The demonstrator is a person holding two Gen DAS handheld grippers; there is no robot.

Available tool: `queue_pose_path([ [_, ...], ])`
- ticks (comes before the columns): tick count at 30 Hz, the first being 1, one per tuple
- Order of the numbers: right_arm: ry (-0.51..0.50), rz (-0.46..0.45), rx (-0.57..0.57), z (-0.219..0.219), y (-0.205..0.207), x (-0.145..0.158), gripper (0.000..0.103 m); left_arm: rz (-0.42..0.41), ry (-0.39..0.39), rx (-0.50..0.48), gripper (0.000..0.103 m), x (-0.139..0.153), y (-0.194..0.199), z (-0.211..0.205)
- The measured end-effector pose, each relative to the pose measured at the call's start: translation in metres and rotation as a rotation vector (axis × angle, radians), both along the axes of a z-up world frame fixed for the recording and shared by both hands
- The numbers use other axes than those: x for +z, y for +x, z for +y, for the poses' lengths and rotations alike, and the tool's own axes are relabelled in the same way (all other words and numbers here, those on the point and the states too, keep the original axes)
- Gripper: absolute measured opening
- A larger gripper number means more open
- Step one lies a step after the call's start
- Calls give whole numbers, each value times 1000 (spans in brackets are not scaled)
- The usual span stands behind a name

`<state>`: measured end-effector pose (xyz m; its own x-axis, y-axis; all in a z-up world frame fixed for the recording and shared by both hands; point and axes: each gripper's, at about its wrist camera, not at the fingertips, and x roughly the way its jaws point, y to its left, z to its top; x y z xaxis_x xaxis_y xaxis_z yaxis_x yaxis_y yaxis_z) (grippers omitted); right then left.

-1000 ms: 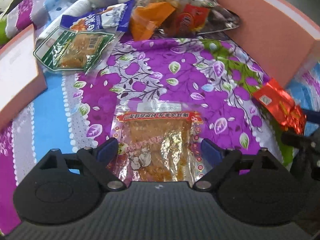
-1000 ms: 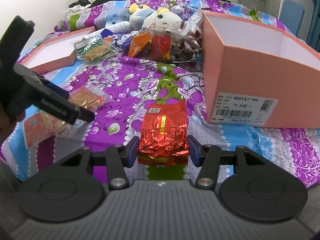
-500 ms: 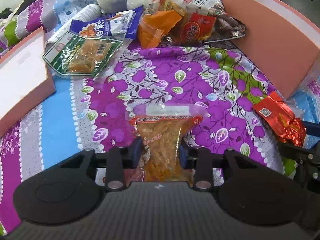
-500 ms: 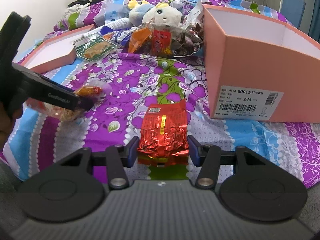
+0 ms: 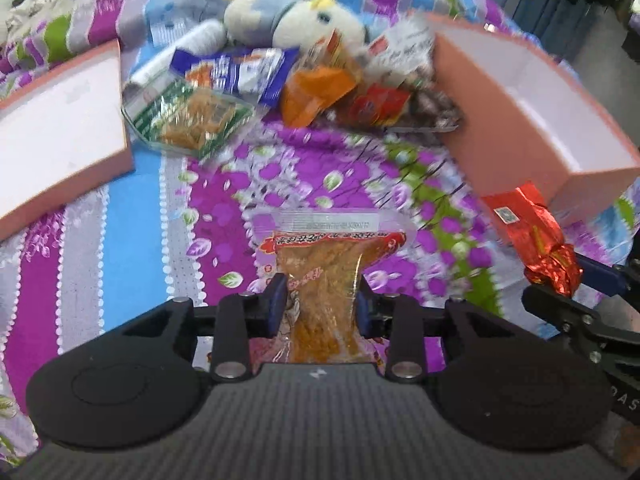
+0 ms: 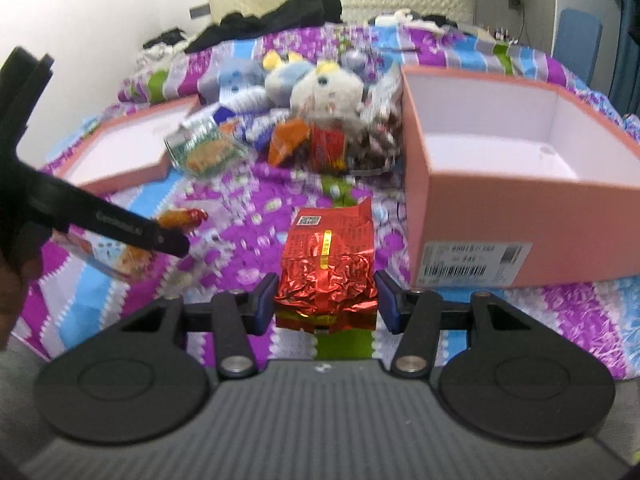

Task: Organize snacks
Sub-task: 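Lift the red foil bag with the right gripper while the left gripper lifts the clear bag, then carry both bags over the open pink shoebox and open both grippers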

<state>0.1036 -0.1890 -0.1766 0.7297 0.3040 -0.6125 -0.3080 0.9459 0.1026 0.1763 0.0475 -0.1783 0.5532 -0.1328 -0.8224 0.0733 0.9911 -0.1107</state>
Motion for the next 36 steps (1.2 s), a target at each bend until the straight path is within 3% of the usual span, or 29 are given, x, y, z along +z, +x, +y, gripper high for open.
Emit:
queue_pose_path([
  [11, 58, -95, -64, -27, -30, 70, 54, -155, -74, 14, 39, 85, -56, -30],
  [20, 82, -159, -137, -61, -51, 103, 54, -239, -156, -25, 40, 127, -81, -70],
  [27, 81, -166, -201, -92, -47, 108, 54, -269, -206, -83, 40, 137, -59, -104],
  [36, 68, -152, -255, -123, 4, 98, 54, -259, -221, -142, 40, 131, 11, -145],
])
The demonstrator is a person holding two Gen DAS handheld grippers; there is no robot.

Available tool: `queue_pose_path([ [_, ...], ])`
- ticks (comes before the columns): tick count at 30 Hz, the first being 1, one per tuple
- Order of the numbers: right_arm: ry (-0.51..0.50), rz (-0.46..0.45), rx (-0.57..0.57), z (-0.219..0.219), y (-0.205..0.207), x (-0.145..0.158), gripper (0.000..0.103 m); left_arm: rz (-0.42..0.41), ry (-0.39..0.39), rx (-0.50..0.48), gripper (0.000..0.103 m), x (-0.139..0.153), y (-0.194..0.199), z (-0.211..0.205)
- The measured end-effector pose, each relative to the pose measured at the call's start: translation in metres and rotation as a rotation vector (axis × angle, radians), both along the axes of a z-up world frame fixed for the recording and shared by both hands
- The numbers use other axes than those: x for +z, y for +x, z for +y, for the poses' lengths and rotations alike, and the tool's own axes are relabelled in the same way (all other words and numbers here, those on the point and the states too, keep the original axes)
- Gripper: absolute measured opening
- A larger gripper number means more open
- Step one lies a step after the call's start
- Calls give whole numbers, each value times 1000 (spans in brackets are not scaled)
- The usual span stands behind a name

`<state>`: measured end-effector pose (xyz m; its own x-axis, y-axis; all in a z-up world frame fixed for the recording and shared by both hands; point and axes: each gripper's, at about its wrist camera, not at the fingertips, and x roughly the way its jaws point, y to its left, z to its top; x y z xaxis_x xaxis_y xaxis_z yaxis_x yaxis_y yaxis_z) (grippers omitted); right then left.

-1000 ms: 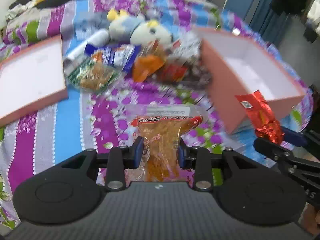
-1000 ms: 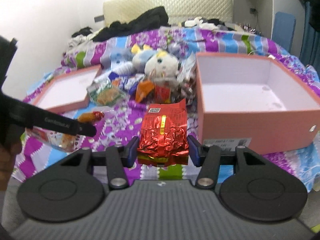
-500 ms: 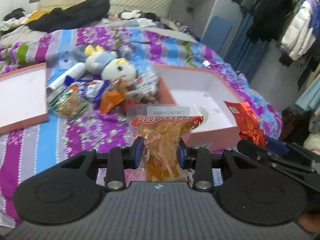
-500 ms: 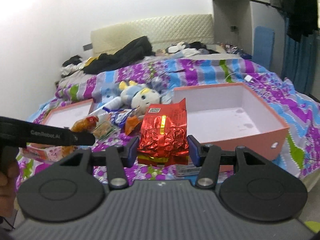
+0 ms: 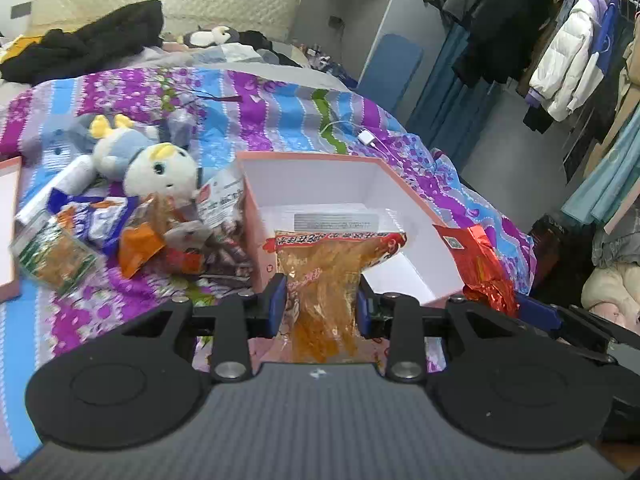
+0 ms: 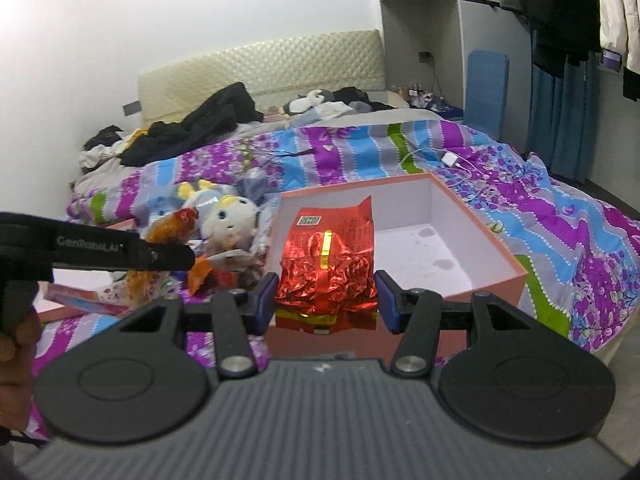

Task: Organize snacks
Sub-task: 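Carry both bags over the open pink shoebox and open both grippers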

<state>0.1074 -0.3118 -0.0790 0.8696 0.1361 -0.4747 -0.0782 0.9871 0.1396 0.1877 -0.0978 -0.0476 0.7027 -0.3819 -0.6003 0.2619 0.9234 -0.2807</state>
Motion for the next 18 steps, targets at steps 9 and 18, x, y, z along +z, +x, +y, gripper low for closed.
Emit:
queue_pose_path([
  [9, 0, 44, -21, -26, 78, -19, 54, 44, -9, -31, 40, -20, 90, -33],
  [18, 17, 129, -44, -37, 153, -60, 54, 91, 16, -57, 40, -48, 181, -60],
])
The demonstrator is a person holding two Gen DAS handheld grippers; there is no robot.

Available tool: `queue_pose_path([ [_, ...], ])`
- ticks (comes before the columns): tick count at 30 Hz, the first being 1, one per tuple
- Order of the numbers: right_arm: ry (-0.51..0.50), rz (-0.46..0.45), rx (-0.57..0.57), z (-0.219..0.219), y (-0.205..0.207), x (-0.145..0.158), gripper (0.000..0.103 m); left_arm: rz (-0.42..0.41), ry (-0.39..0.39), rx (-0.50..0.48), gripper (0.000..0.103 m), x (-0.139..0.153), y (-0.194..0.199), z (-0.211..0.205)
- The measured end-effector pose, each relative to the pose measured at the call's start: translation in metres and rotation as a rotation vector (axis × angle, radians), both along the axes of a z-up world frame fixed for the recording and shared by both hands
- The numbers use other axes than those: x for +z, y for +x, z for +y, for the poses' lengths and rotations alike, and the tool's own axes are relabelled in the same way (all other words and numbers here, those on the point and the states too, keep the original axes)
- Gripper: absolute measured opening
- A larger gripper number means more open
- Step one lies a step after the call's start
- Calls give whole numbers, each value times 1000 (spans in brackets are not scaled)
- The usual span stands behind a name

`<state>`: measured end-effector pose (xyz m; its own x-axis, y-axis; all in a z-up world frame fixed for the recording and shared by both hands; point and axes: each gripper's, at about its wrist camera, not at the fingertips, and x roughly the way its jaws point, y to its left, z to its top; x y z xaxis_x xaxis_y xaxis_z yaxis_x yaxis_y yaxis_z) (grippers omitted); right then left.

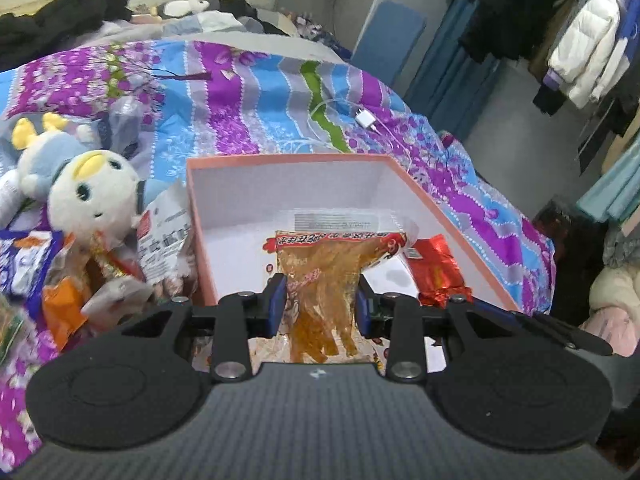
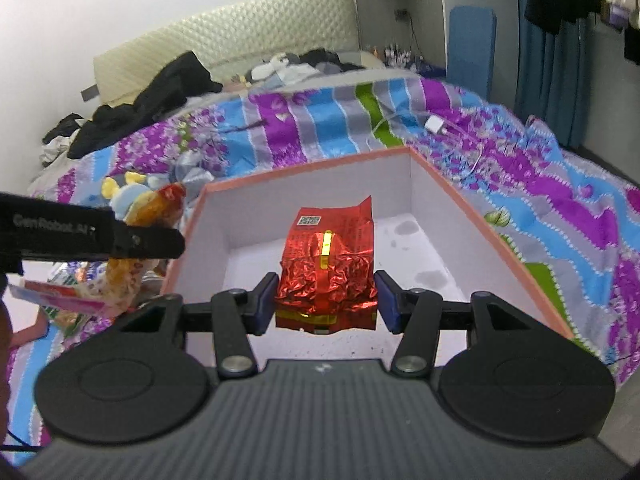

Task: Organize snacks
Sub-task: 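Carry both bags over the open pink shoebox and open both grippers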

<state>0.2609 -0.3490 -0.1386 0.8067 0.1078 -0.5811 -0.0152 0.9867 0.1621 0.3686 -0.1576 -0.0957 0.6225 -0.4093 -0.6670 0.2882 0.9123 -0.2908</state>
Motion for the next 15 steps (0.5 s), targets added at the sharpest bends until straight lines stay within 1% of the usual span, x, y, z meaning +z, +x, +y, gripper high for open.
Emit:
queue_pose_path([
  [5, -5, 34, -9, -3, 20, -14, 54, 29, 16, -21, 40, -19, 28, -10],
  [8, -1, 51, -18, -6, 25, -21, 55, 35, 23, -23, 41, -27, 31, -10],
  [10, 1, 62, -17, -5, 26, -25, 55, 45, 20, -22, 44, -32, 34, -8],
  [11, 0, 67, -19, -5, 26, -27, 55, 42, 13, -22, 47, -33, 34, -6],
  [13, 6, 85, -25, -5, 27, -29, 56, 36, 22, -7, 58, -30, 29, -3],
  [14, 10, 89, -27, -5, 26, -29, 58, 23, 26, 5, 67, -26, 26, -2],
  [15, 12, 86, -29, -5, 24, -28, 66, 1, 33, 14, 71, -22, 23, -2],
])
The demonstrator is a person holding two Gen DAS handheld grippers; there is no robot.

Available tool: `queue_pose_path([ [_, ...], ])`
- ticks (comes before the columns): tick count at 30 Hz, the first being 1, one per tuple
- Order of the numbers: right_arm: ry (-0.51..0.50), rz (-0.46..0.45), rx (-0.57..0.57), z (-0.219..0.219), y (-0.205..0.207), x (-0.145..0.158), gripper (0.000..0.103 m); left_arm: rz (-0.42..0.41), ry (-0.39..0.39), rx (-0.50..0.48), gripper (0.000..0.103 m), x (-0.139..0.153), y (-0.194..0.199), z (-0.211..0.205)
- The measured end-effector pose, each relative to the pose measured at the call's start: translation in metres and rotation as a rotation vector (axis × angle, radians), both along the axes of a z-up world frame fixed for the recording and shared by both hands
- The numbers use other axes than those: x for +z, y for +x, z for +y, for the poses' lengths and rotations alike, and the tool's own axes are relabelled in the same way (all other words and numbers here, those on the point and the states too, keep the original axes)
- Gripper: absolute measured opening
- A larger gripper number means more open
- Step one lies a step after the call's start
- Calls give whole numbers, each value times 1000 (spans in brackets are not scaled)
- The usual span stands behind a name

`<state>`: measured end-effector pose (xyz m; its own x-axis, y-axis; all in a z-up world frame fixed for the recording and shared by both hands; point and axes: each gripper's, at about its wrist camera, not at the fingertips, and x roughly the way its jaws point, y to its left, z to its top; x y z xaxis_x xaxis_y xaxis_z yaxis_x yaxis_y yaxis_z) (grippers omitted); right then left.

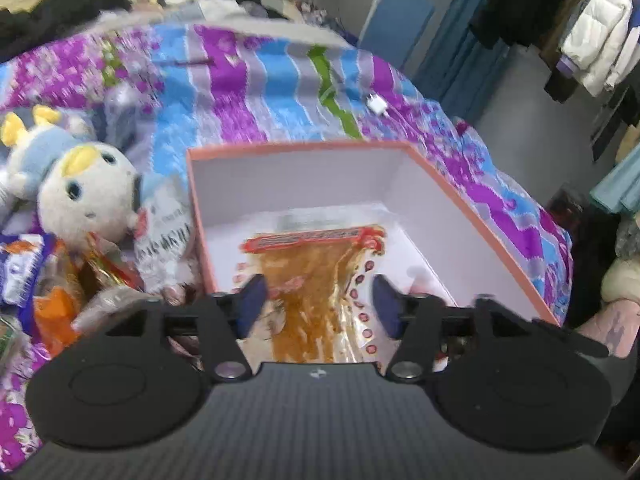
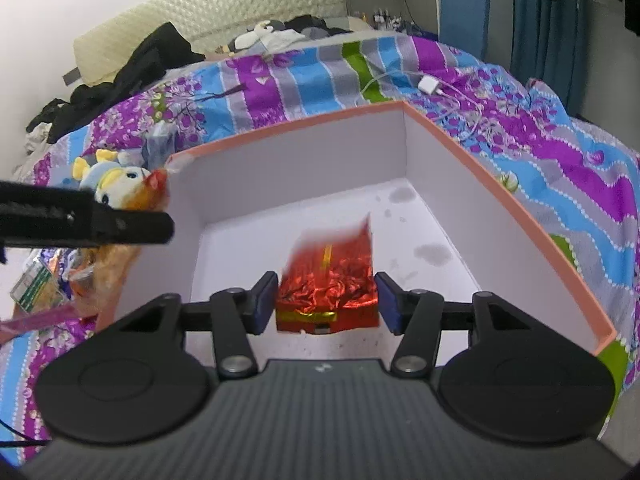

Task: Organize snacks
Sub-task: 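Carry both bags over the open pink shoebox and open both grippers, then raise both tools out of the pink shoebox and back away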

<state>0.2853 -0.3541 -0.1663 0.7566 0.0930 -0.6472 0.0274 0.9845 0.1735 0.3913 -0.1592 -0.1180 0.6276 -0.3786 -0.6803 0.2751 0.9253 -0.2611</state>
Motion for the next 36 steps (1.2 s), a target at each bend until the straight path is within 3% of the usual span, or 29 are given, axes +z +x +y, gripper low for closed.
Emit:
queue_pose_path([
  [2, -8, -8, -8, 1, -4, 3, 72, -22, 16, 1, 71, 5, -5, 0],
  [8, 3, -50, 3, 4, -23, 22, 72, -39, 2, -1, 71, 23, -30, 7],
  [23, 31, -183, 38, 35, -112, 86, 72, -163, -16, 19, 71, 98, -150, 53],
  [36, 56, -245, 97, 60, -181, 110, 73, -193, -21, 71, 71, 118, -244, 96],
])
